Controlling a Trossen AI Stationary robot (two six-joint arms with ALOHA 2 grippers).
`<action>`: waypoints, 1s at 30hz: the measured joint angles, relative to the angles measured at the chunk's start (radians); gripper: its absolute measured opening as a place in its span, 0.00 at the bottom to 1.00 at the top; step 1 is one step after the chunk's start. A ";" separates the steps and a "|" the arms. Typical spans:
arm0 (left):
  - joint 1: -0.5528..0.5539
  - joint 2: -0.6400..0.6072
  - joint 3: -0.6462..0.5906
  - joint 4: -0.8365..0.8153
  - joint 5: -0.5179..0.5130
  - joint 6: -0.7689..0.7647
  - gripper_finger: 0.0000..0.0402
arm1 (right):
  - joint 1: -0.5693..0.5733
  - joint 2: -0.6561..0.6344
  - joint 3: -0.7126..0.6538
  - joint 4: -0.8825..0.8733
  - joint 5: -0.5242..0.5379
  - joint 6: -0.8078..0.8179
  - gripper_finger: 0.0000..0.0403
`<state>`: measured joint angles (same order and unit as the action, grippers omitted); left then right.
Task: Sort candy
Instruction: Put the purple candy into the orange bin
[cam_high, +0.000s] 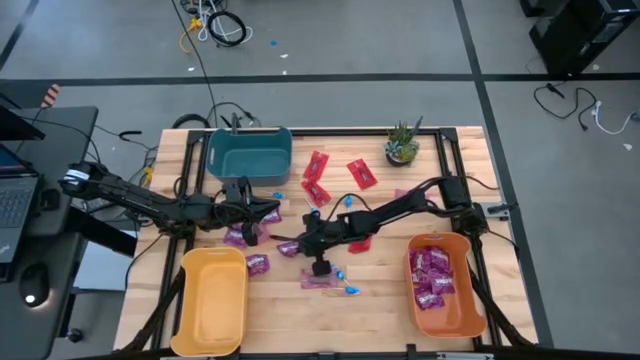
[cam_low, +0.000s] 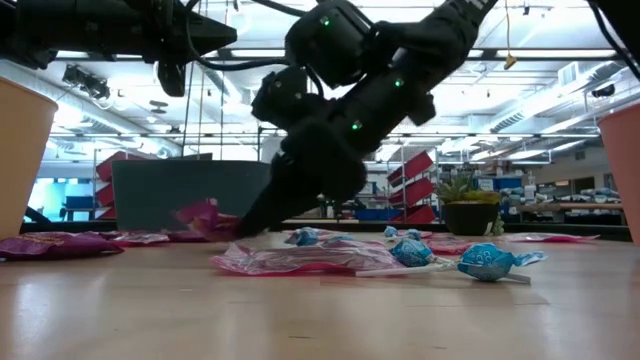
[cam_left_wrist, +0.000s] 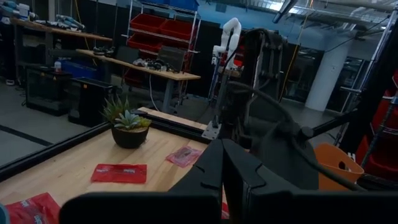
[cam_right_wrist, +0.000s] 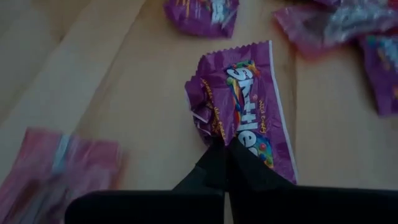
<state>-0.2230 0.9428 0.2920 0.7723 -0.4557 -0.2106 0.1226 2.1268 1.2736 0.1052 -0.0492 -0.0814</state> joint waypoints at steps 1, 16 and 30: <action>0.000 0.000 0.000 0.000 0.000 -0.004 0.01 | 0.001 -0.008 0.000 -0.030 0.001 0.000 0.00; 0.000 0.000 0.000 0.000 0.000 -0.005 0.01 | 0.027 -0.186 0.002 -0.374 0.015 -0.007 0.00; -0.001 0.000 0.000 -0.008 0.000 -0.005 0.01 | 0.098 -0.458 0.001 -0.797 0.099 0.134 0.00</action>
<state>-0.2237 0.9428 0.2920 0.7643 -0.4553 -0.2153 0.2208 1.6687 1.2750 -0.6914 0.0502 0.0525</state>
